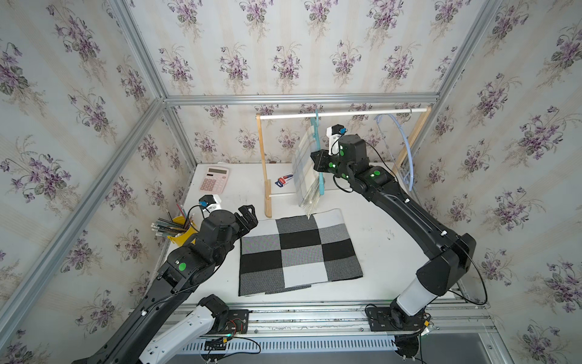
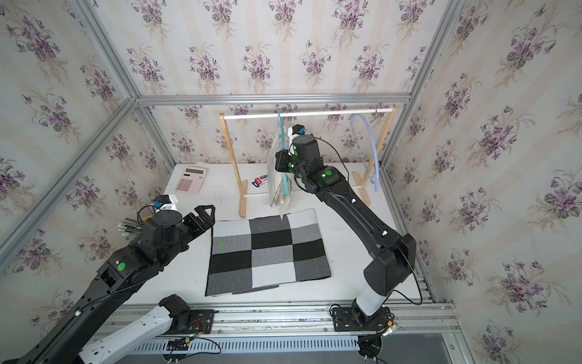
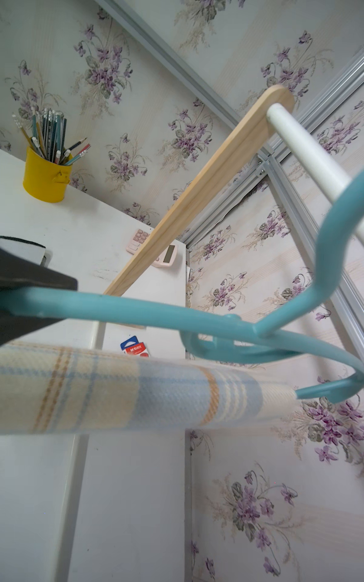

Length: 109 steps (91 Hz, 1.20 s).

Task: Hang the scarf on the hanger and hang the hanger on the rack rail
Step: Place the hanger at the clothesline, then pick up the hanger from the clothesline.

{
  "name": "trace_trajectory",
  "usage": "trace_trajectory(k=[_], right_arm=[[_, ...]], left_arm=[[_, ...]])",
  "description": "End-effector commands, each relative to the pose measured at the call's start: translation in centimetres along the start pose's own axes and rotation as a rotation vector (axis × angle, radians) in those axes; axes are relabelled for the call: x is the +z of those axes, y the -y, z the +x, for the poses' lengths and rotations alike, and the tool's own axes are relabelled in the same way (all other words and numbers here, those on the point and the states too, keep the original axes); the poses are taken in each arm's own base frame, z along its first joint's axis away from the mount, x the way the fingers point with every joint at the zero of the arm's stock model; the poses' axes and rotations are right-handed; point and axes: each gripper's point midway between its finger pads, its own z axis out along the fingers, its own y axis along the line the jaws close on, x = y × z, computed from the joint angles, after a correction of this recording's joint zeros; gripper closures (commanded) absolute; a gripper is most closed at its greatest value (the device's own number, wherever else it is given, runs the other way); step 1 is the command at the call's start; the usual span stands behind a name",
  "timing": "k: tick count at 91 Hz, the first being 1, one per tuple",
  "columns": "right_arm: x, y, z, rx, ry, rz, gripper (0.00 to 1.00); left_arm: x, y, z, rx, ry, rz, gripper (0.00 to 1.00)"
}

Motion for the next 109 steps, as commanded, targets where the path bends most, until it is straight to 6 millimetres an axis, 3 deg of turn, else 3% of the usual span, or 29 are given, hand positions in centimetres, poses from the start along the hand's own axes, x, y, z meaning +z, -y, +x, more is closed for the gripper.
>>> trace_trajectory(k=[1,29,37,46,49,52,58,68,78,85,86,100,109], right_arm=[[0.8,-1.3,-2.1,0.056,0.058,-0.074,1.00],[3.0,0.6,-0.4,0.142,-0.010,-0.061,1.00],[2.5,0.3,-0.3,0.140,-0.020,-0.077,0.52],[0.4,0.4,-0.8,0.110,0.010,-0.063,0.26],[-0.5,0.4,-0.9,0.094,0.017,-0.059,0.08],[-1.5,1.1,-1.5,0.083,0.032,-0.042,0.04],[-3.6,2.5,-1.9,0.060,0.045,0.000,0.01],[-7.5,4.3,-0.8,0.004,0.054,0.078,0.00],[-11.3,6.9,2.5,-0.027,0.053,0.157,0.01],[-13.3,9.6,6.1,-0.025,0.040,0.227,0.02],[-13.9,9.4,5.6,-0.025,0.061,0.221,0.02],[-15.7,14.9,12.6,0.008,-0.012,0.351,0.04],[-17.6,16.2,12.7,-0.006,0.057,0.395,0.06]], left_arm=[[0.2,-0.3,-0.1,0.014,0.013,-0.011,0.04],[1.6,-1.3,1.6,0.010,-0.032,-0.049,0.04],[1.8,-1.6,2.0,0.011,-0.041,-0.056,0.04],[1.8,-2.0,2.3,0.020,-0.050,-0.069,0.04],[1.8,-2.2,2.4,0.025,-0.053,-0.074,0.04],[1.7,-2.4,2.5,0.031,-0.056,-0.079,0.04],[1.6,-2.8,2.7,0.047,-0.064,-0.089,0.04],[1.5,-4.0,3.4,0.073,-0.083,-0.124,0.06],[1.8,-5.5,4.7,0.095,-0.116,-0.161,0.08],[2.3,-6.6,6.0,0.117,-0.154,-0.183,0.08],[2.4,-6.7,6.3,0.121,-0.161,-0.186,0.08],[3.4,-9.1,8.8,0.156,-0.237,-0.266,0.09],[4.1,-9.0,10.1,0.151,-0.289,-0.241,0.09]])
